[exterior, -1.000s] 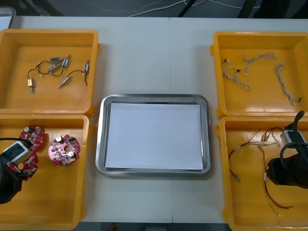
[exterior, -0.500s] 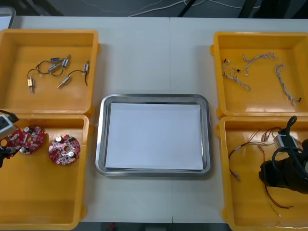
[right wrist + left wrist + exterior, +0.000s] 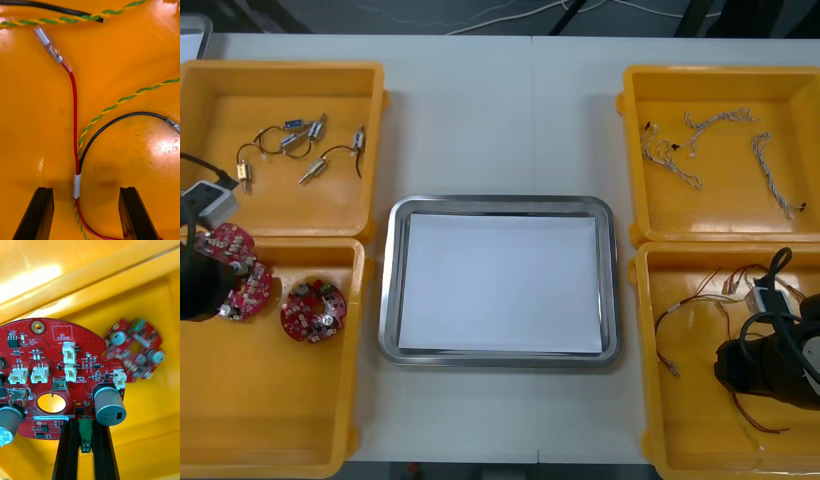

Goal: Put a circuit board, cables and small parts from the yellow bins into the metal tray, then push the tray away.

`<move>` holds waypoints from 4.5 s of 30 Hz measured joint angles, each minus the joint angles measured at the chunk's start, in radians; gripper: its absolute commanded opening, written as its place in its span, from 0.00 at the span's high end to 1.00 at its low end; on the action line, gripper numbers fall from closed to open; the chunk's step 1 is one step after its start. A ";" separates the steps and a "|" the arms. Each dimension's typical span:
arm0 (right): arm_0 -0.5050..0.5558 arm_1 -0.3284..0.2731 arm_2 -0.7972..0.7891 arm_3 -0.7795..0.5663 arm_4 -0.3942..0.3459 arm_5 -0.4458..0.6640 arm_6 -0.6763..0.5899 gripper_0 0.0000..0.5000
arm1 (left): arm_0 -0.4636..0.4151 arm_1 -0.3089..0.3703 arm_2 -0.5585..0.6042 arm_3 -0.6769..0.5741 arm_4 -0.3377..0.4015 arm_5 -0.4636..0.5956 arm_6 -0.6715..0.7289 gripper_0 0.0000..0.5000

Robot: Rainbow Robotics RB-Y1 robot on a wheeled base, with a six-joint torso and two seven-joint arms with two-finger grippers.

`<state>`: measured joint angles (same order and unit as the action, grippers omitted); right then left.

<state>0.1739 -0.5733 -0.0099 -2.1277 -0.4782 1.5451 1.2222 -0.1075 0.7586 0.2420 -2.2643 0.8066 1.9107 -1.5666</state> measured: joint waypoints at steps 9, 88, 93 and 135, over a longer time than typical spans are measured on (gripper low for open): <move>0.004 0.012 0.016 0.001 0.012 0.000 0.000 0.00 | -0.083 0.025 -0.191 -0.059 0.003 0.001 0.081 1.00; -0.105 -0.075 -0.314 -0.285 -0.269 0.368 0.099 1.00 | -0.558 -0.178 -1.116 0.197 -0.228 -0.128 0.937 1.00; -0.112 -0.081 -0.334 -0.318 -0.318 0.368 0.218 1.00 | -0.558 -0.188 -1.125 0.219 -0.237 -0.135 0.937 1.00; -0.236 -0.207 -0.245 -0.432 -0.544 0.371 0.309 1.00 | -0.558 -0.208 -1.182 0.309 -0.295 -0.207 0.937 0.24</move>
<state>-0.0617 -0.7801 -0.2552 -2.5597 -1.0220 1.9159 1.5312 -0.6656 0.5508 -0.9396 -1.9549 0.5118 1.7035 -0.6300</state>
